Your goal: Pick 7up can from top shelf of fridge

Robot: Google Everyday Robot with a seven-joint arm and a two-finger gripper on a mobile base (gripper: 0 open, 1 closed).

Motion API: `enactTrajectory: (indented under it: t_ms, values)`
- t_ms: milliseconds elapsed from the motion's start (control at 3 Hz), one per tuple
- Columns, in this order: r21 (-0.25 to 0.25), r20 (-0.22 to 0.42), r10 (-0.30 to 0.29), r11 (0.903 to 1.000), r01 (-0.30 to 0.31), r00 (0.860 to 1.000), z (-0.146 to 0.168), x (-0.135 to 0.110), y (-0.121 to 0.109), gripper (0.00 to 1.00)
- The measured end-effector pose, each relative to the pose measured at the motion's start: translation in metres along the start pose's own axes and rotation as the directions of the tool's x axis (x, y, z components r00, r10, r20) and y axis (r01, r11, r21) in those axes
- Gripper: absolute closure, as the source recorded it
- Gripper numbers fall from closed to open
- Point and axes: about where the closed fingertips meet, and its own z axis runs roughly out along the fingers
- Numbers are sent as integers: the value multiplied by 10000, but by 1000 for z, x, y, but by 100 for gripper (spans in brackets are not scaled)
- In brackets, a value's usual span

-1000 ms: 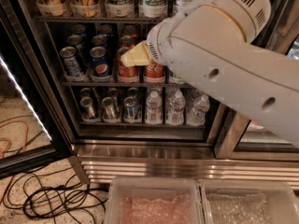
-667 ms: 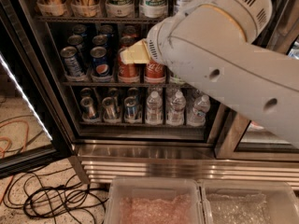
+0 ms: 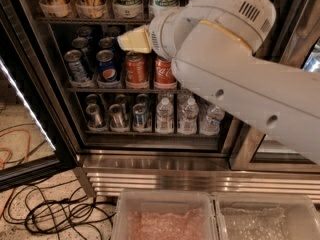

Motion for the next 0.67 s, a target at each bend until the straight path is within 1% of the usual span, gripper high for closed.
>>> enactTrajectory:
  t_ms: [333, 667]
  values:
    - [317, 735, 344, 9988, -368, 9967, 5, -24, -9, 13]
    - [775, 1208, 578, 9947, -674, 9910, 10, -36, -17, 20]
